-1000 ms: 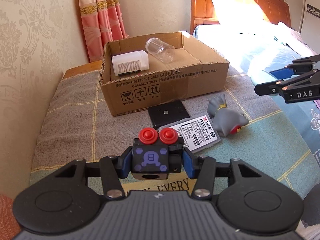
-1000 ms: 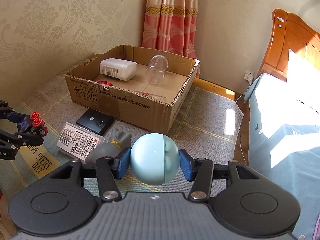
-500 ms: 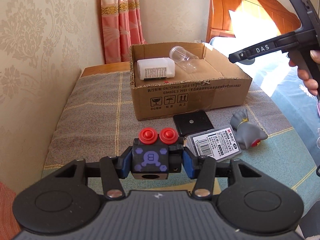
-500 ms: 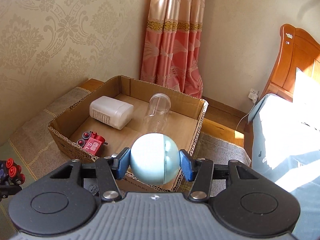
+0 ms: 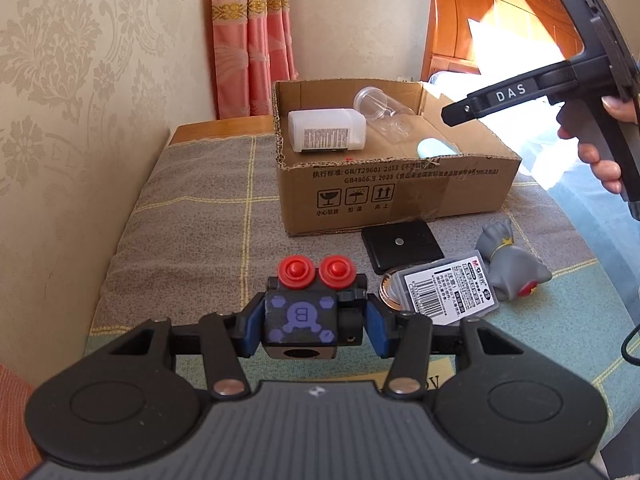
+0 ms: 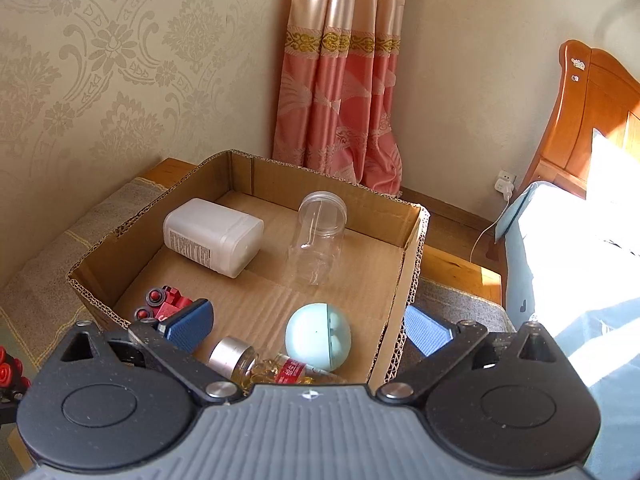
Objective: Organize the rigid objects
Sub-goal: 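Carry the purple block into the box and open the left tool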
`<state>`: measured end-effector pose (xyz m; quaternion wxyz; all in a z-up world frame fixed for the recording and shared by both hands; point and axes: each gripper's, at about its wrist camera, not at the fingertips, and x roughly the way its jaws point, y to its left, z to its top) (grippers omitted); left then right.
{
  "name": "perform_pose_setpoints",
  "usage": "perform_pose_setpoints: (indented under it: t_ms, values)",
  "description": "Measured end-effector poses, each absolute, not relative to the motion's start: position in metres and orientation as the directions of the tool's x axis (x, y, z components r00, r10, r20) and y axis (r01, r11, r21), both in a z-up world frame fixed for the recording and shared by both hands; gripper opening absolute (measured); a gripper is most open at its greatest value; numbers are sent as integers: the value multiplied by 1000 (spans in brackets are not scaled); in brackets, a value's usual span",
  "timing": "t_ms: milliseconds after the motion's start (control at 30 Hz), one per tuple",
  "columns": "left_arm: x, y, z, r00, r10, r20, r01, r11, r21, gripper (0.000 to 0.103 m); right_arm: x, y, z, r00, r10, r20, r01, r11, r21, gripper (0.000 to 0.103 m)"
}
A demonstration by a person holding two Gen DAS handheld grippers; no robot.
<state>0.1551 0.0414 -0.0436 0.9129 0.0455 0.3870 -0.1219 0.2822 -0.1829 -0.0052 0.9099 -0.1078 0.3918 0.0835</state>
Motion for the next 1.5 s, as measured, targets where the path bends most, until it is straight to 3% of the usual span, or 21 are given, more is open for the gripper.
perform_pose_setpoints:
  t_ms: [433,733,1267,1300,1333,1400,1500]
  values:
    - [170,19,-15,696,-186,-693,269,963,12,50,182,-182,-4,658,-19,-753,-144,978,-150,103]
    - [214,-22,9,726,-201,-657,315,947,59,50,144,-203,-10,665,-8,-747,-50,997,-56,103]
    - [315,-95,-19,690,-204,-694,354,932,78,51,135,-243,-11,671,-32,-740,20,999,-25,103]
    - [317,-95,-19,699,-202,-686,344,936,76,58,135,-244,-12,672,-30,-740,21,1000,-21,103]
    - [320,-95,-19,701,-196,-686,337,939,76,74,135,-244,-12,671,-28,-741,21,1000,-19,103]
    - [317,-94,-16,718,-178,-673,317,944,88,93,136,-242,-13,670,-29,-742,20,1000,-21,103]
    - [305,-90,-8,739,-175,-650,322,940,113,95,136,-240,-13,669,-27,-743,17,1000,-21,103]
